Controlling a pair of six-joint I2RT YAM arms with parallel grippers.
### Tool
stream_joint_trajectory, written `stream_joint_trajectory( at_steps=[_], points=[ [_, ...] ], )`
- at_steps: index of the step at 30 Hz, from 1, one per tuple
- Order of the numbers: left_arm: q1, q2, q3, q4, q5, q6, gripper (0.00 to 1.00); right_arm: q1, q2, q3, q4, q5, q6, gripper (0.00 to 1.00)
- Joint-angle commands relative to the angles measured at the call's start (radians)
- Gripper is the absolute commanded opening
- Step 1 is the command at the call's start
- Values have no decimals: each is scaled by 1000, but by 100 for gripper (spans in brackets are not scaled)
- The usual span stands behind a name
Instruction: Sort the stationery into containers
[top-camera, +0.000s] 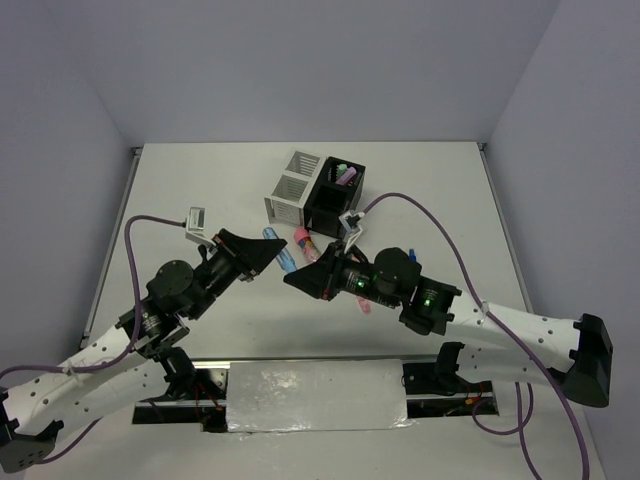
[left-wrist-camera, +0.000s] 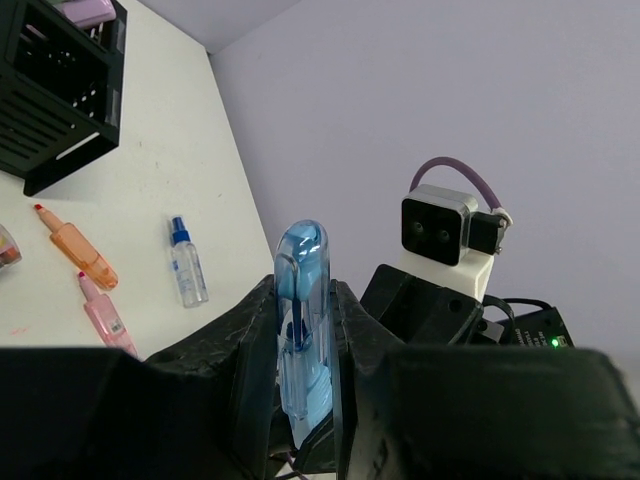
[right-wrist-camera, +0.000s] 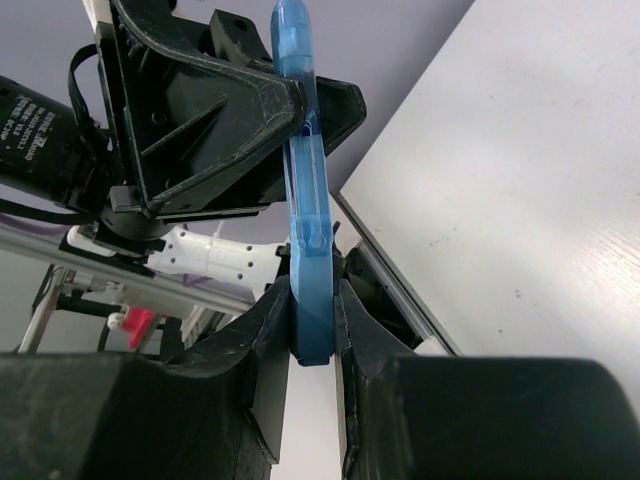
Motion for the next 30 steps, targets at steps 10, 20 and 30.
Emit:
stream_joint_trajectory(
  at_steps=[10,20,30],
  points=[
    [-1,-4,14,-23,-37,33,0,23,-51,-7,117,-17,-16,0],
    [-1,-19,-49,35,-17,15,12,33,-69,-34,191,-28,-46,0],
    [-1,-7,-72,115,55,42,0,33,-10,38,165,38,-68,0]
  ],
)
